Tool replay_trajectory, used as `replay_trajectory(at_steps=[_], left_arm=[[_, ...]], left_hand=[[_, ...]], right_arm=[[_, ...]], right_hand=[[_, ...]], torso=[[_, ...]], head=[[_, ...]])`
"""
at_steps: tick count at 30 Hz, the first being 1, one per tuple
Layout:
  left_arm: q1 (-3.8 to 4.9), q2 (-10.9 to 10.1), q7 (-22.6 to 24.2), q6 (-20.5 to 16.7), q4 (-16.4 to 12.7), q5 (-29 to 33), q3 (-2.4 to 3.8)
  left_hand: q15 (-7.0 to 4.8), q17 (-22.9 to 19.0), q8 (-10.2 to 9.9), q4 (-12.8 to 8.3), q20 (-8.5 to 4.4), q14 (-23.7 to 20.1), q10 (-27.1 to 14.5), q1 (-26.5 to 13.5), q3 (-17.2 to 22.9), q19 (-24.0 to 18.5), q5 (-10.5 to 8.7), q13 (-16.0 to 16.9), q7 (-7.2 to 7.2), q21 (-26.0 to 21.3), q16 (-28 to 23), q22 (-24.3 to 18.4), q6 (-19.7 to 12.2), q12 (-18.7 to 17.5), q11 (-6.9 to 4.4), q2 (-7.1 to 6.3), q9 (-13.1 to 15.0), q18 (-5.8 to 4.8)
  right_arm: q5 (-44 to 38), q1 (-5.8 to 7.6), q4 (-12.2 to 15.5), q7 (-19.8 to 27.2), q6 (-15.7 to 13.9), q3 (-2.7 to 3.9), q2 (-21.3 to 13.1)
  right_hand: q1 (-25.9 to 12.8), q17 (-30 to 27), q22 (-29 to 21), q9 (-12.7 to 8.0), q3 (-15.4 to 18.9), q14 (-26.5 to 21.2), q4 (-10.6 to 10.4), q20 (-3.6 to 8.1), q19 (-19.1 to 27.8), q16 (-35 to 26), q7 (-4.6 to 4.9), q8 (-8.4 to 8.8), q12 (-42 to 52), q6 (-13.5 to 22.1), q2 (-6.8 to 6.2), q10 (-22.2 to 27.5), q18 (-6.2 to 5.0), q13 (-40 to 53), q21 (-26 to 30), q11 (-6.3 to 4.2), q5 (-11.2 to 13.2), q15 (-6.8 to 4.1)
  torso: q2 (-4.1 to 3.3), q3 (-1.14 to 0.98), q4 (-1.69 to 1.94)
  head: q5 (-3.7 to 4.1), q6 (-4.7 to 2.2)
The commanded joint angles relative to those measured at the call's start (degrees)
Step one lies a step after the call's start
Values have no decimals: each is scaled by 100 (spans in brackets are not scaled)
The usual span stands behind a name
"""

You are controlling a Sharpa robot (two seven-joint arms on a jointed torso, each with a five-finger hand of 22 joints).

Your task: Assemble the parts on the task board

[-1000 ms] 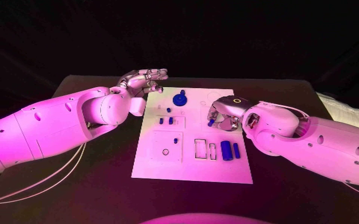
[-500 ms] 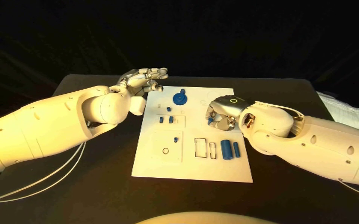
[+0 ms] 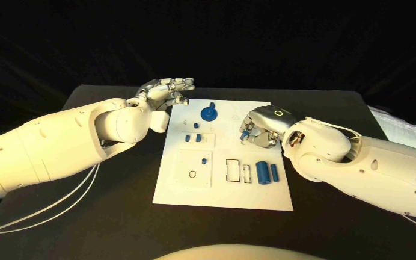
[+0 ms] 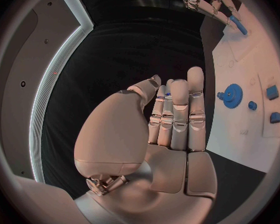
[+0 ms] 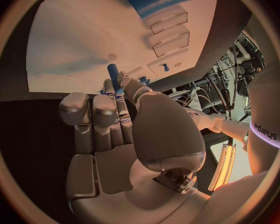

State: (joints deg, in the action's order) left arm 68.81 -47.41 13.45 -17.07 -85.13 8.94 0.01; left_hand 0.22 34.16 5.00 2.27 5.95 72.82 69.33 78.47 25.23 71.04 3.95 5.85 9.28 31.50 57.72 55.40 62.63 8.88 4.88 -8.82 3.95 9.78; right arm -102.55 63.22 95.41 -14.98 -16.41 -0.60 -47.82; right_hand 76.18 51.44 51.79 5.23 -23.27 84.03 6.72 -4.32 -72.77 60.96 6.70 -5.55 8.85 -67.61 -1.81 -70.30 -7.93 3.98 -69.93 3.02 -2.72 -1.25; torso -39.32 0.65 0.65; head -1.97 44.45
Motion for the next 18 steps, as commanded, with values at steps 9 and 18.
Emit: replay_trajectory(at_steps=[9, 18], left_arm=[[3, 6, 23, 108, 10, -29, 3], [3, 30, 23, 122, 6, -29, 3]], left_hand=[[-8, -17, 13, -9, 1, -44, -36, -14, -29, -26, 6, 9, -10, -37, -9, -11, -26, 42, -6, 44, -3, 67], [-8, -17, 13, -9, 1, -44, -36, -14, -29, -26, 6, 9, -10, -37, -9, -11, -26, 42, -6, 44, -3, 67]], right_arm=[[615, 79, 453, 175, -467, 50, -6], [762, -134, 583, 456, -258, 12, 595]], right_hand=[[45, 1, 8, -4, -34, 141, -5, -6, -35, 25, 1, -22, -3, -48, 65, -47, 73, 1, -23, -9, -28, -46], [44, -44, -26, -3, -54, 129, -10, -2, -16, -1, 6, -12, -21, -41, 78, -44, 66, -4, -11, -7, -34, -46]], torso=[[-1, 1, -5], [-1, 6, 8]], head=[[-32, -6], [-101, 16]])
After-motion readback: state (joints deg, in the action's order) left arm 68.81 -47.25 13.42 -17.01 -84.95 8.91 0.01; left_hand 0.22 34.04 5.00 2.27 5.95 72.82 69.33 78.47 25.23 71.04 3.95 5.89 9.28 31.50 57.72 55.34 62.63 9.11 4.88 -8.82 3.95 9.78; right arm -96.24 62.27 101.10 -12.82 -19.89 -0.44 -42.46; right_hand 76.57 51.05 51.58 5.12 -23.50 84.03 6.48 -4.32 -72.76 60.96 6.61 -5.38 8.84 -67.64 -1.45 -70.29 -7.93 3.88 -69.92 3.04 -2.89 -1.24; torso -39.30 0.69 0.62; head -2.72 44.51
